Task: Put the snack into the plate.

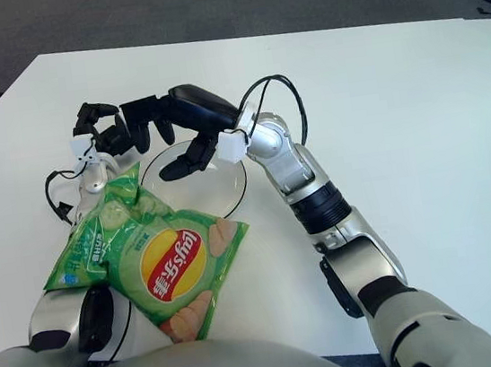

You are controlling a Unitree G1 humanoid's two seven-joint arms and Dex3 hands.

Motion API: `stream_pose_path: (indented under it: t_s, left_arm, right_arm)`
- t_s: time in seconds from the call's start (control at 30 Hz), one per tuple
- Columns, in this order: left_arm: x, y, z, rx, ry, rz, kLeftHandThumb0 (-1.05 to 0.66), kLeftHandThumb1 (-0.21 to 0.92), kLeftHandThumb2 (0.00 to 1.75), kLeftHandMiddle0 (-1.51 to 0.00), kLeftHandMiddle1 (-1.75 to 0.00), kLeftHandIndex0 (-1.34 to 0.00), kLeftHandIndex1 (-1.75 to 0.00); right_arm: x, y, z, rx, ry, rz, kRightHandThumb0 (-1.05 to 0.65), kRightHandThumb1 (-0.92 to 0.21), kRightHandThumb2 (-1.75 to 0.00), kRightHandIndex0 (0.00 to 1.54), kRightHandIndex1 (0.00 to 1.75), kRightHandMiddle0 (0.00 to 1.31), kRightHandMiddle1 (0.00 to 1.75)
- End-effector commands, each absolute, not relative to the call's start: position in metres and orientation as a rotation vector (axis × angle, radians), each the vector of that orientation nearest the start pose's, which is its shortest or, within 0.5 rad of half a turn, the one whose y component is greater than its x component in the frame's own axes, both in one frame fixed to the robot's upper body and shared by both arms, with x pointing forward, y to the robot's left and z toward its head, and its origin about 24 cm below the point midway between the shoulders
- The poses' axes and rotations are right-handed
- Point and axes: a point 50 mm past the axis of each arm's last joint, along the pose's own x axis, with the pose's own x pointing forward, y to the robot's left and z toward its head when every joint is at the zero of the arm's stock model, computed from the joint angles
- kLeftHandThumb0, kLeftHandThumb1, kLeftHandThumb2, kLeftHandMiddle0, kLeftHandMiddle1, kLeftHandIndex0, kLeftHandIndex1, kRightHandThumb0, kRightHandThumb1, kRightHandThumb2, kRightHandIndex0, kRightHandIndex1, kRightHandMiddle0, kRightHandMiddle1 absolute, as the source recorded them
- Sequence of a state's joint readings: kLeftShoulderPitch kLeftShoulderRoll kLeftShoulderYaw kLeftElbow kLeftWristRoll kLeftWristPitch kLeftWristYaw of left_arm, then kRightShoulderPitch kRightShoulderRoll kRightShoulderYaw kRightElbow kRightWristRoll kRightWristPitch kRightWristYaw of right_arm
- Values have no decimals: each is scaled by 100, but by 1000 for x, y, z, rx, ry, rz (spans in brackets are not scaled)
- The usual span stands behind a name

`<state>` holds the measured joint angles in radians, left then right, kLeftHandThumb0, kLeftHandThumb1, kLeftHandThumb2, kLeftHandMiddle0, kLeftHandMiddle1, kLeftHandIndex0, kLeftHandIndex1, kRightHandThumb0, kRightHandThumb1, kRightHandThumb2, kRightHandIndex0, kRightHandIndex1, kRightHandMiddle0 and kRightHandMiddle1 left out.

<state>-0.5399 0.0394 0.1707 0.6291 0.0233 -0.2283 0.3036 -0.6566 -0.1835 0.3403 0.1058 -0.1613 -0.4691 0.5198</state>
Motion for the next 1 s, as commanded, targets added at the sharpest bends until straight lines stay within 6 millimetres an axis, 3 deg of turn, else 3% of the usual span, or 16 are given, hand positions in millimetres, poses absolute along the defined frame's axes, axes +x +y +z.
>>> stream_pose_path:
  t_s: [0.0,0.03,0.07,0.1,0.17,0.27,0.83,0.87,0.97]
  left_arm:
    - [346,172,73,33,-132,327,-45,40,121,-120,-175,-54,-175]
    - [346,172,73,35,-132,327,-45,40,121,-120,-175,-54,-175]
    - [346,172,73,35,-132,327,-45,40,121,-120,-175,-54,-175]
    - [346,173,73,36,-132,327,-45,40,121,-120,-175,-54,-175]
    - [346,173,73,36,-132,328,-45,40,121,-120,-175,-54,-175]
    - [346,173,73,37,-132,328,-45,40,121,-120,-175,-55,-175]
    - [345,173,74,37,-134,328,-45,40,121,-120,-175,-55,-175]
    - [342,173,71,39,-127,366,-45,40,121,-120,-175,-55,-175]
    - [339,171,69,41,-116,423,-47,36,126,-112,-175,-58,-175]
  right_arm:
    - [286,-24,200,-642,-946,1022,-18,-84,-37,44,117,46,147]
    - [287,-22,197,-650,-955,1032,-24,-87,-34,40,109,45,147]
    - [287,-21,194,-655,-960,1039,-27,-80,-41,37,104,39,141]
    - [288,-20,193,-658,-964,1044,-32,-63,-61,34,94,32,131]
    - [289,-20,192,-658,-971,1048,-37,-44,-85,30,85,23,122]
    - [289,-19,192,-657,-979,1049,-39,-34,-97,28,81,19,118]
    - [290,-19,191,-656,-989,1051,-40,-29,-104,26,80,17,117]
    - [290,-9,190,-719,-960,1254,-40,-29,-104,26,80,17,117]
    - [289,2,190,-831,-896,1581,-73,-48,-69,9,26,5,49]
